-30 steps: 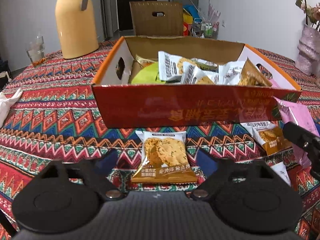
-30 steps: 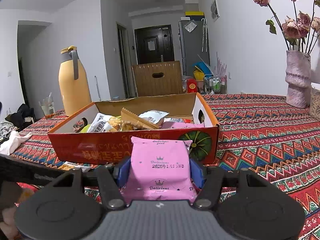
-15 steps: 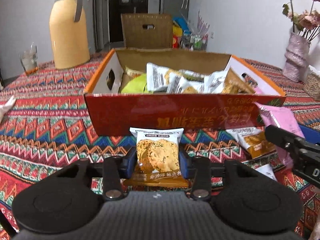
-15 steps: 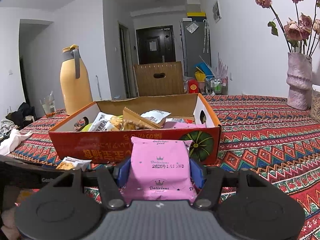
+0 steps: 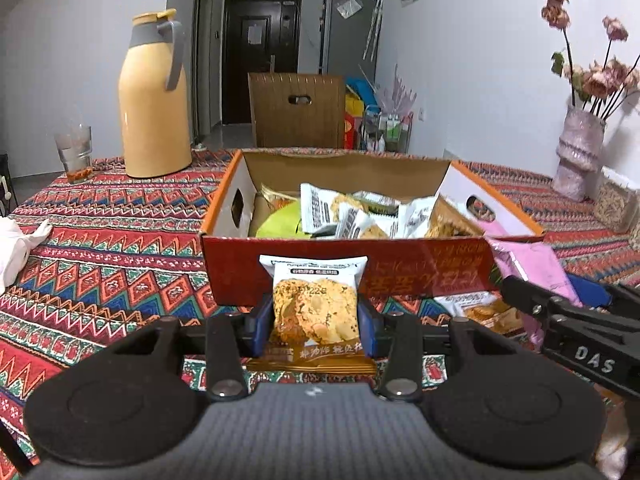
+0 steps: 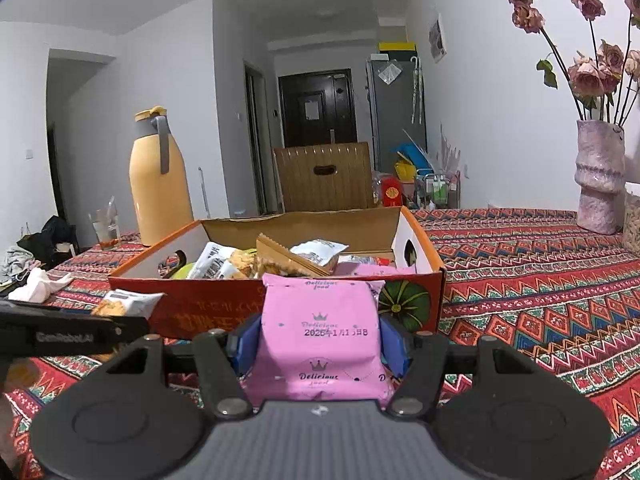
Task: Organize snacks
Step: 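Carry both packets over the cardboard box and open both grippers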
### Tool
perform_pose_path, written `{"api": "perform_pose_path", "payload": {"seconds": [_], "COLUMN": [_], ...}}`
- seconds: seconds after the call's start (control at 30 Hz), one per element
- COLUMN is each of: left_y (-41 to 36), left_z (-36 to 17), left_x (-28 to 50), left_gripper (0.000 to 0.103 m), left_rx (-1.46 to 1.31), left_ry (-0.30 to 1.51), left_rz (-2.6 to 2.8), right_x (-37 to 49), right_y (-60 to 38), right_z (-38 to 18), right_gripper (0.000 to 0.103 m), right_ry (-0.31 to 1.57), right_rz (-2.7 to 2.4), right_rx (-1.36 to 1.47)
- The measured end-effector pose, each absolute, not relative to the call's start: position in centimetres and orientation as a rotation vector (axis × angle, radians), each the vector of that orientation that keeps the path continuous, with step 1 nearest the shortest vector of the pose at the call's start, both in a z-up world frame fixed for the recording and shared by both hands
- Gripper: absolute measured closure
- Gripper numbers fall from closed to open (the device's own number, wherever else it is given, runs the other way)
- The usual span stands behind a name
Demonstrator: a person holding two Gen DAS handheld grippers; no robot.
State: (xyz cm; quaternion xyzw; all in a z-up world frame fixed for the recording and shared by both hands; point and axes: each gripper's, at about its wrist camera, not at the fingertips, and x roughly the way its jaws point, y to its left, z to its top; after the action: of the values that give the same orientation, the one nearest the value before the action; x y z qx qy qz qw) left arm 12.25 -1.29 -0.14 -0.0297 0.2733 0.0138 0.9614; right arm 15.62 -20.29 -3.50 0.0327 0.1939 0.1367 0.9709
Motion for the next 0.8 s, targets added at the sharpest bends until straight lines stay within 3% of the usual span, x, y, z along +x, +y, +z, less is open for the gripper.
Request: {"api": "perform_pose_path", "payload": {"seconds": [0.8], "left_y": [-0.5], "left_z": [6.0], "left_x": [13.3], "left_gripper": [0.060], "left_rx": [-0.074], "left_ry": [0.428], "left_rz": [0.020], "right_x": [15.7], "right_y": [-18.8], "right_z": [2.6], "right_gripper": [0.042], "right_ry": [0.289], "right_rz": [0.300], "right_rx": [0.021]}}
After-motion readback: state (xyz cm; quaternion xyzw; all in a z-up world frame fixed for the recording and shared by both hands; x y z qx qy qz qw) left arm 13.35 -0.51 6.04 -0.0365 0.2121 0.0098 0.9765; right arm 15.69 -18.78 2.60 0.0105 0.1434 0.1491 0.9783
